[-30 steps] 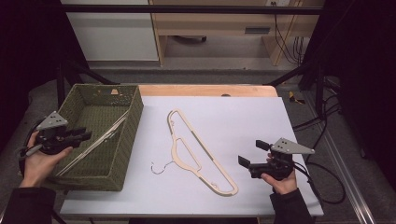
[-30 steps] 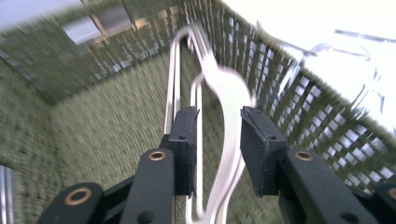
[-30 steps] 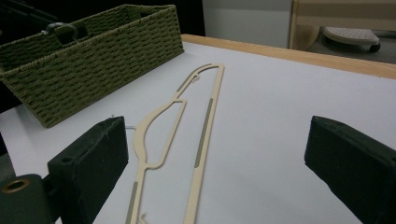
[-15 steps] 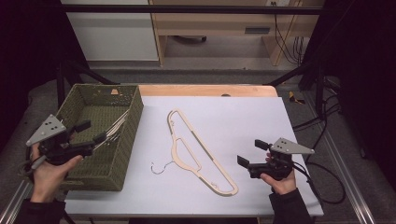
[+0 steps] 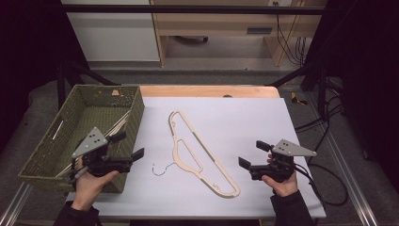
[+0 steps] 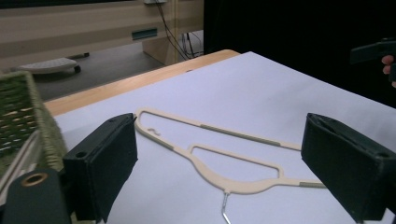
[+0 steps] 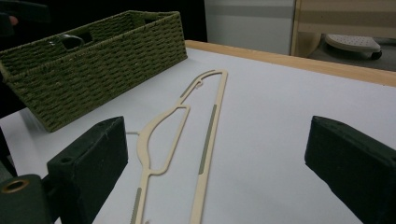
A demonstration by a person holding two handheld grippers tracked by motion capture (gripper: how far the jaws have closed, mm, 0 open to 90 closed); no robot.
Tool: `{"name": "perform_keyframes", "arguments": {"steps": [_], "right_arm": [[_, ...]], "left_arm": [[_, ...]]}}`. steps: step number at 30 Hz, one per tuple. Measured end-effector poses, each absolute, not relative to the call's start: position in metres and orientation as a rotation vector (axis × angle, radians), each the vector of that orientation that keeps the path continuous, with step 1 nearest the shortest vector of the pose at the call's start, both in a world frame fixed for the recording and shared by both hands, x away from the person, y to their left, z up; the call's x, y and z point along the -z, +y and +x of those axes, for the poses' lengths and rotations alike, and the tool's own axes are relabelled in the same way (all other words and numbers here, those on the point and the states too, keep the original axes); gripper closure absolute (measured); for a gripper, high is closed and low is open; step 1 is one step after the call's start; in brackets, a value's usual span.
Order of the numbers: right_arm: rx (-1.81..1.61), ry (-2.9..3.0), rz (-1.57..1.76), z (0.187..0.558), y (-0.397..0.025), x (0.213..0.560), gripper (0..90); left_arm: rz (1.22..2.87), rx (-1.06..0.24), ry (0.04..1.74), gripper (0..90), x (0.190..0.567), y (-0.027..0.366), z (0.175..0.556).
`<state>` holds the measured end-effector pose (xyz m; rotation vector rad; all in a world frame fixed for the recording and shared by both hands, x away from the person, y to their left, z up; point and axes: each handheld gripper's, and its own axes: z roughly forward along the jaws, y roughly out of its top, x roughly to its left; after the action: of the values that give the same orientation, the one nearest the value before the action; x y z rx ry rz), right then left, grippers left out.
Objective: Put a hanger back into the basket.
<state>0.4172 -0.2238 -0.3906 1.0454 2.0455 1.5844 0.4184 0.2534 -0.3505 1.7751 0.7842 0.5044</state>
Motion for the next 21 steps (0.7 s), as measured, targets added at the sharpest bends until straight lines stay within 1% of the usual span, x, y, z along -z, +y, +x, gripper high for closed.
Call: {"name": "perform_keyframes", "arguments": {"steps": [3, 4, 5, 14, 21], "right_arm": [[-1.581, 2.047, 1.044, 0.417, -0.223, 0.391, 6.4], [-1.576, 2.055, 1.036, 0.417, -0.223, 0.392, 6.3], [-1.576, 2.055, 1.036, 0.417, -0.223, 0.392, 6.3], [-1.568, 2.067, 1.042, 0.417, -0.219, 0.395, 6.2], [-1.568, 2.074, 1.035, 0.419, -0.216, 0.397, 6.2]], "left_arm": [[1.79, -0.499, 0.779, 11.1, 0.357, 0.247, 0.42], [1.796, -0.471, 0.778, 11.6, 0.364, 0.241, 0.423], [1.796, -0.471, 0.778, 11.7, 0.364, 0.241, 0.423], [1.896, -0.412, 0.789, 13.1, 0.393, 0.211, 0.432], [1.954, -0.385, 0.8, 13.5, 0.41, 0.197, 0.44]]}}
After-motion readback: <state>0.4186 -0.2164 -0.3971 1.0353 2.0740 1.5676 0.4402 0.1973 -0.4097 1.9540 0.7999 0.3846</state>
